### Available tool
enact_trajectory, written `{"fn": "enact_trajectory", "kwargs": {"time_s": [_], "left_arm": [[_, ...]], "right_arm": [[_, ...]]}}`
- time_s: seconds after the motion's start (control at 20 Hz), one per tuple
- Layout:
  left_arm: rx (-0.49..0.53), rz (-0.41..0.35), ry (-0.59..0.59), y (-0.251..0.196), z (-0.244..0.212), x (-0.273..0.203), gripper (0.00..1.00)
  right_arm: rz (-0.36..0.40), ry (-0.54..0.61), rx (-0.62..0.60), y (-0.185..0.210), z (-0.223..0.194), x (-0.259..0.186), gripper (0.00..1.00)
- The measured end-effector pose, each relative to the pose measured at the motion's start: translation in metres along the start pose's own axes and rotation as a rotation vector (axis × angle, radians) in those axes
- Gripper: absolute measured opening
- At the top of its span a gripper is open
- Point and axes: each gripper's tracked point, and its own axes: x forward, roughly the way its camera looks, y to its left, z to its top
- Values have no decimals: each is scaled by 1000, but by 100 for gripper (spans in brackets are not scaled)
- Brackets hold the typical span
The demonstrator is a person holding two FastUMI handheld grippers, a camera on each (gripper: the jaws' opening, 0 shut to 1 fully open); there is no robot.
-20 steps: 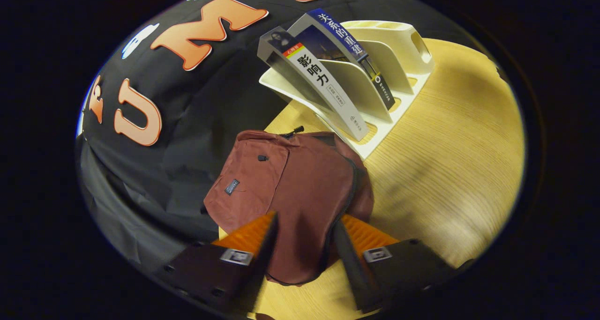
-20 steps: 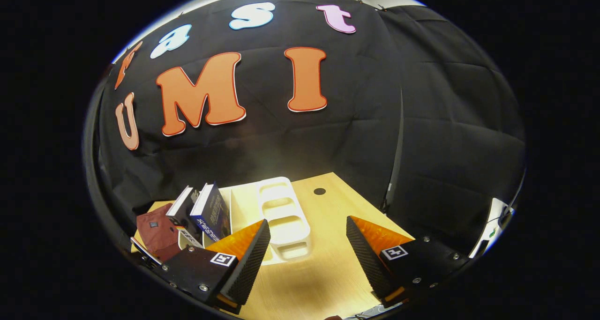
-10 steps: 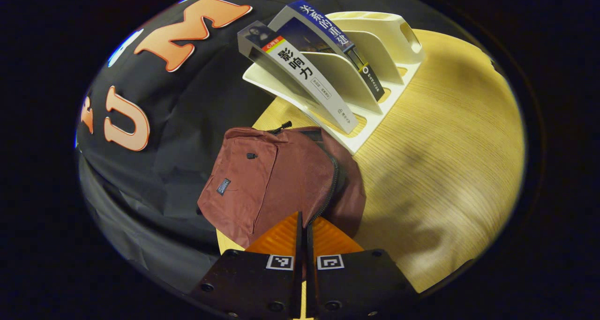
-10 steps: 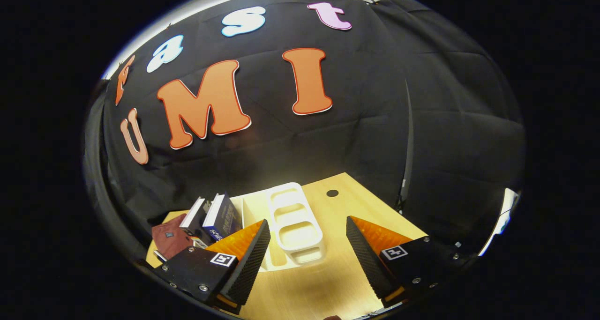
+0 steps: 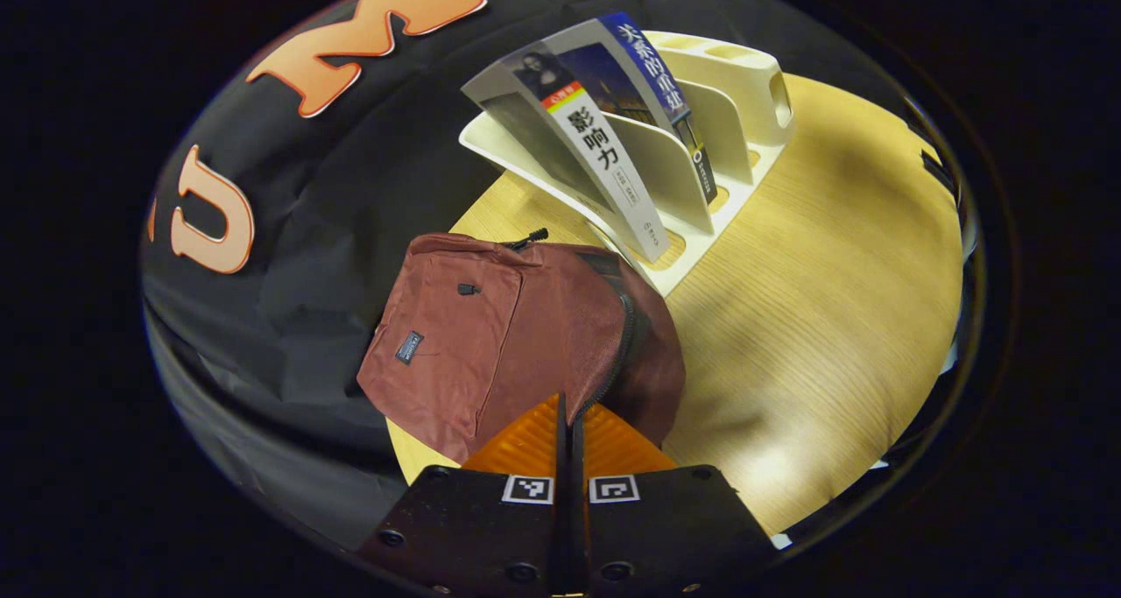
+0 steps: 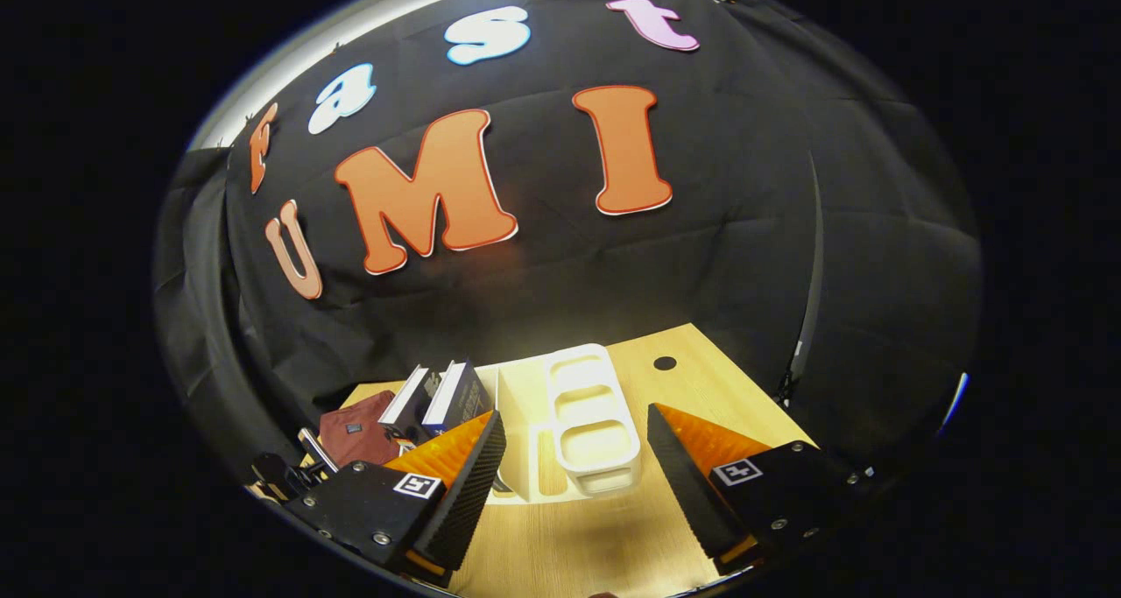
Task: Open the schoolbag, grab two books from the bookshelf and put them into the schoolbag.
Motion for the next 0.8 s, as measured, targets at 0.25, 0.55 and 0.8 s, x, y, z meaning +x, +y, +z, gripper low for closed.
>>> {"fn": "enact_trajectory", "kwargs": {"time_s": [0.25, 0.55, 0.8], "left_arm": [[-58, -53, -67, 70, 18, -34, 1], [-78, -64, -219, 169, 62, -56, 1], [-103, -87, -309, 202, 96, -58, 1]], "right_arm": [[4, 49, -23, 66, -6, -8, 97], [3, 78, -66, 160, -2, -1, 97], [59, 171, -117, 225, 12, 26, 97]]}}
